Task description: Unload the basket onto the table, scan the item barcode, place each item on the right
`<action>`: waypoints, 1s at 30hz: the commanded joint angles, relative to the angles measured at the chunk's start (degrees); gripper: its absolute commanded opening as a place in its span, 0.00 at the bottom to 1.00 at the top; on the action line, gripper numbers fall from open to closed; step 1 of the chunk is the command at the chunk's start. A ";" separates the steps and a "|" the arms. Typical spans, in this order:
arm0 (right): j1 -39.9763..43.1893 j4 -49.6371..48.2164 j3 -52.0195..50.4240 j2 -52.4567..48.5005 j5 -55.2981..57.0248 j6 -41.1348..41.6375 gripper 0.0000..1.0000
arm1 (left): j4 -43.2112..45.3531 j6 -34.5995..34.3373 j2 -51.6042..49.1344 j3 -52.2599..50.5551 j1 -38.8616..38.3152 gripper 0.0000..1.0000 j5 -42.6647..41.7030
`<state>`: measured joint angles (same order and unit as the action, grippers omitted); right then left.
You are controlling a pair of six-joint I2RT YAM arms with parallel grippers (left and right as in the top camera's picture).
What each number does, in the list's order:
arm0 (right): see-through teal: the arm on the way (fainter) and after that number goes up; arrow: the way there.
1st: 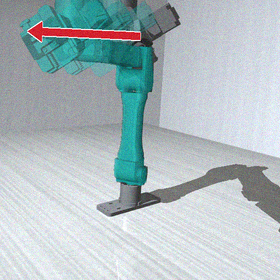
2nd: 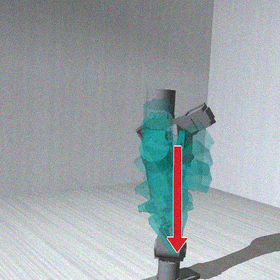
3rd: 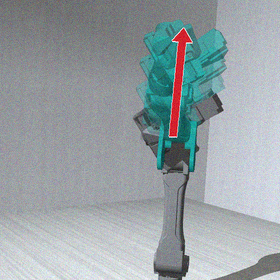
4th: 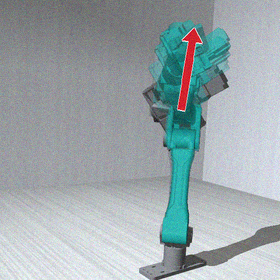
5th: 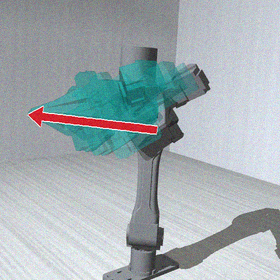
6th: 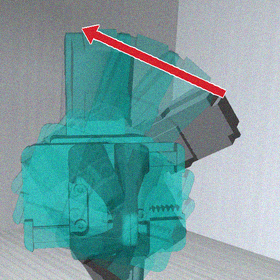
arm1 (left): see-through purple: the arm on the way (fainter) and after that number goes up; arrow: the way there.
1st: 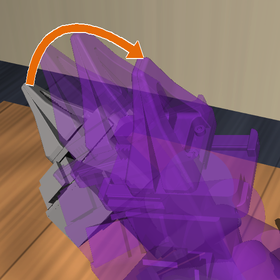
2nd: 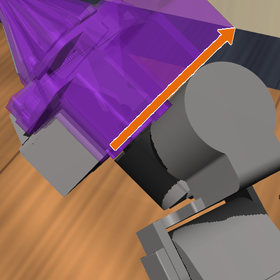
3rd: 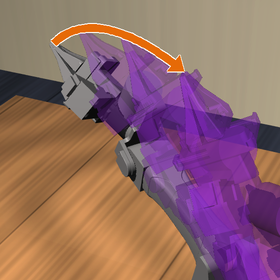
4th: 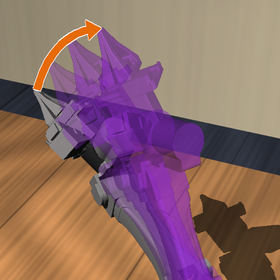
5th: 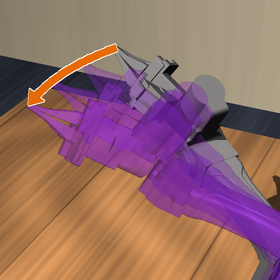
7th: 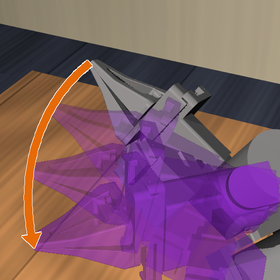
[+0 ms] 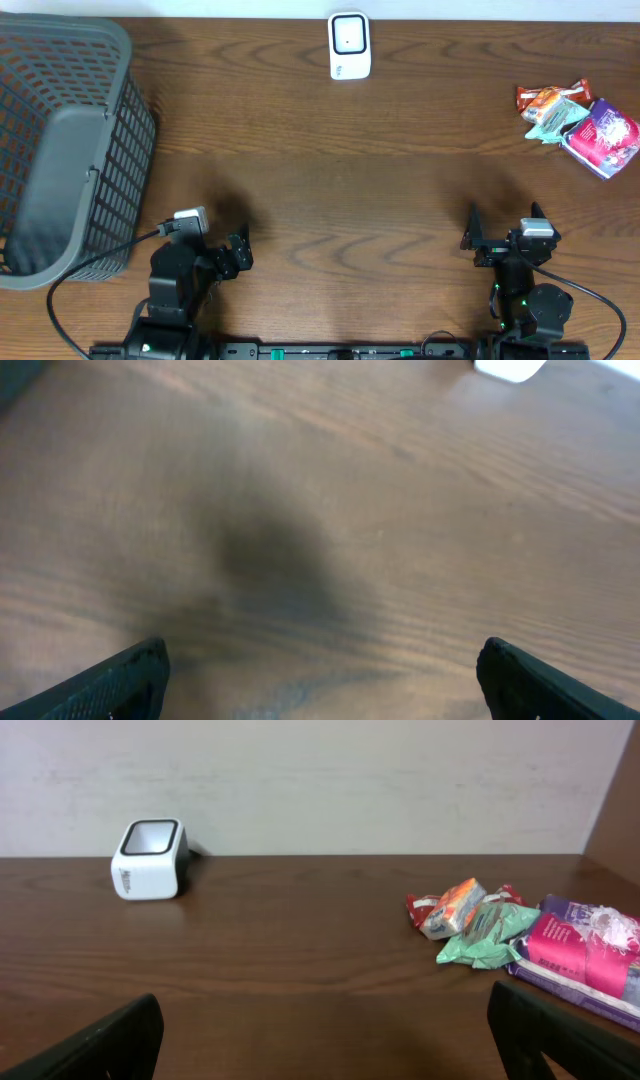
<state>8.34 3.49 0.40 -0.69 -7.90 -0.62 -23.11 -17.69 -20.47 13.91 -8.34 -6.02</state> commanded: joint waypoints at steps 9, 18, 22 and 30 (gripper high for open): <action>0.72 0.22 -0.04 0.35 -0.15 0.59 0.99 | 14.03 10.64 10.12 -4.20 0.28 0.98 -1.29; 0.72 0.22 -0.04 0.35 -0.15 0.59 0.99 | 25.22 11.72 15.96 -10.80 0.28 0.98 -1.25; 0.74 0.22 -0.04 0.35 -0.15 0.59 0.99 | 30.16 13.16 18.34 -13.20 0.28 0.98 -1.27; 0.72 0.22 -0.04 0.35 -0.15 0.59 0.99 | 32.85 17.81 20.39 -13.68 0.28 0.98 -1.25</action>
<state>8.34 3.51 0.40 -0.69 -7.90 -0.62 9.45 -3.22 -0.75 0.38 -8.34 -7.16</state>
